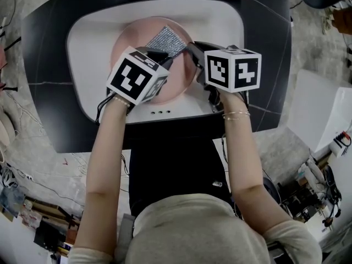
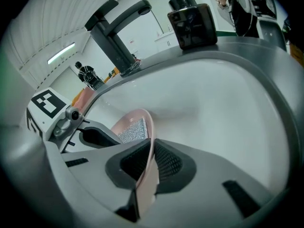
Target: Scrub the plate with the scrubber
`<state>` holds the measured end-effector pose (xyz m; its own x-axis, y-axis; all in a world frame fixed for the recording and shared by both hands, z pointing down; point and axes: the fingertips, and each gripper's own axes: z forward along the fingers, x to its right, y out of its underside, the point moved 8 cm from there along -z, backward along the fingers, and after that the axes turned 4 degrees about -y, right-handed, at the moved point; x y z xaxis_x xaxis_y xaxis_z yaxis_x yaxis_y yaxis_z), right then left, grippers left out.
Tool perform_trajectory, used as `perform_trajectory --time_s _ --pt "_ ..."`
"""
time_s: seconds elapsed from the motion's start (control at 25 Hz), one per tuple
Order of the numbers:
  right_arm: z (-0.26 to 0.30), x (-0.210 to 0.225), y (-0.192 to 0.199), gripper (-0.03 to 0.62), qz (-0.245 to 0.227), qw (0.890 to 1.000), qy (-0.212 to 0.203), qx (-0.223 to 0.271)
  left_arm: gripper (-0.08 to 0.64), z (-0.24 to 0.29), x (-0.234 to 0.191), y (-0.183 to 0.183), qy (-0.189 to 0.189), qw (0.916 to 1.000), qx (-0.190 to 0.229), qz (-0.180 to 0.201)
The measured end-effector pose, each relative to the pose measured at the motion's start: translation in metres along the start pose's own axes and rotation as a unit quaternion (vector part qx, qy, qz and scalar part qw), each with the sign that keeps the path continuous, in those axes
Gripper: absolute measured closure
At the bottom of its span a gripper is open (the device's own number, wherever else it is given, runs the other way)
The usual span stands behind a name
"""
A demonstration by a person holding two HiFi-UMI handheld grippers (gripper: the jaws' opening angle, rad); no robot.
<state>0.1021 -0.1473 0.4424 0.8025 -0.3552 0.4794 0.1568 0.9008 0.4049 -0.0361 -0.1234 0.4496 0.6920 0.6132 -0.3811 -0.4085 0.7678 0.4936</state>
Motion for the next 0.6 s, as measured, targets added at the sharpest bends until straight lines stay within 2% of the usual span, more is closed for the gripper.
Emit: perform_trajectory --time_s 0.32,0.6 --pt "0.002 0.002 0.004 0.549 0.008 1.0 -0.001 -0.009 0.505 0.001 -0.026 0.003 -0.025 0.9992 -0.001 -0.032" --pt "0.004 0.006 0.007 0.549 0.021 1.0 0.004 -0.012 0.505 -0.008 -0.04 0.019 -0.054 0.9973 -0.043 -0.025"
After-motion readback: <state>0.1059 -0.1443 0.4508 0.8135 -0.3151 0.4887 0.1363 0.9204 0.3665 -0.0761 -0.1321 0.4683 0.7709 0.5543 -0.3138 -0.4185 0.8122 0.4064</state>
